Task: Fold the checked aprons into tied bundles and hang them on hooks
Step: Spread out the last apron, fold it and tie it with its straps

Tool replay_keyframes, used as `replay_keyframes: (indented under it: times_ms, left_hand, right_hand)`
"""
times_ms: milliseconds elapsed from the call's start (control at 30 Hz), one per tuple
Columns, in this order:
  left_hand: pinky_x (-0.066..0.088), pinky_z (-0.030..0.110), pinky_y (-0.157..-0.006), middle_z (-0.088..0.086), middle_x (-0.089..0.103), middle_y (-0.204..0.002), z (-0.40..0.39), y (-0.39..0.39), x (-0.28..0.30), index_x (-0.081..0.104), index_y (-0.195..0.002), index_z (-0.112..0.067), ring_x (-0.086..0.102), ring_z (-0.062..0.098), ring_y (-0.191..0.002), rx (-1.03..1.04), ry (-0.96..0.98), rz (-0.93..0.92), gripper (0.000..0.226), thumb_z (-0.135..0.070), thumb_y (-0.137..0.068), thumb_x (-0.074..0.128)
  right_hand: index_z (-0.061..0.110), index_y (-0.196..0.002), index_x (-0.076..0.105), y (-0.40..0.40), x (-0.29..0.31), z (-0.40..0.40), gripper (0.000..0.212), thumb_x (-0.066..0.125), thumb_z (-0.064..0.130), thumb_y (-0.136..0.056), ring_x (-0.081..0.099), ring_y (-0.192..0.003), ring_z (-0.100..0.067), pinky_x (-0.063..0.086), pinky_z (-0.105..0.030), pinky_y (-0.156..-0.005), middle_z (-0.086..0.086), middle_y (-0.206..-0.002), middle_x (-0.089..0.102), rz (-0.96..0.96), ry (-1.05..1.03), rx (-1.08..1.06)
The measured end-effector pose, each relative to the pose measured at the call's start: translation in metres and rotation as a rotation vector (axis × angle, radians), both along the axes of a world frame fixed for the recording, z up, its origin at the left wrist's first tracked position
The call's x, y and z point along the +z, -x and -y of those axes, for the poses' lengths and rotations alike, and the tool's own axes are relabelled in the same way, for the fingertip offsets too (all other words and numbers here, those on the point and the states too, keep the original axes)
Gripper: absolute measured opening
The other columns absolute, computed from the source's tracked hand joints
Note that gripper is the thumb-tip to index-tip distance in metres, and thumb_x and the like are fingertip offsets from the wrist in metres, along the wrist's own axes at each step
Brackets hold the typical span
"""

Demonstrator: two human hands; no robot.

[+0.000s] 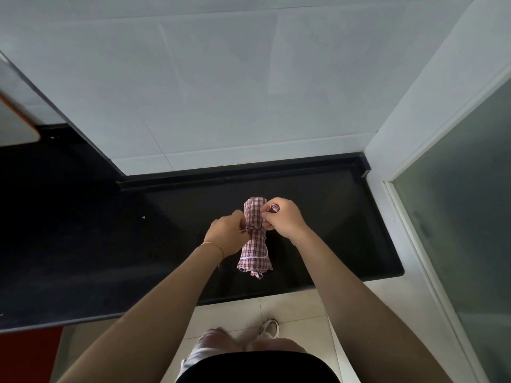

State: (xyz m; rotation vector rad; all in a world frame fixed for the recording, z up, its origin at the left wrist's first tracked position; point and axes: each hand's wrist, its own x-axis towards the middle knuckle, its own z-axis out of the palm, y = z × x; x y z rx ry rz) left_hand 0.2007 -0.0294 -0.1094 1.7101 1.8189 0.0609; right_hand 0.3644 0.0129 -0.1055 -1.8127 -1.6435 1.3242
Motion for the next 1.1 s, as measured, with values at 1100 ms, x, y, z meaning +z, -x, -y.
replay_keyframes:
  times_ms: [1100]
  left_hand:
    - [0.045, 0.015, -0.062, -0.005, 0.064, -0.081, -0.012, -0.027, 0.0, 0.072, -0.112, -0.01, 0.056, 0.003, -0.069, 0.433, 0.036, 0.626, 0.021, -0.021, -0.098, 0.06]
  right_hand:
    - [0.027, -0.147, 0.043, 0.006, 0.044, -0.018, 0.06, 0.064, 0.011, -0.093, 0.045, -0.119, 0.0, 0.037, -0.026, -0.102, 0.006, -0.147, 0.047, -0.162, -0.16, 0.088]
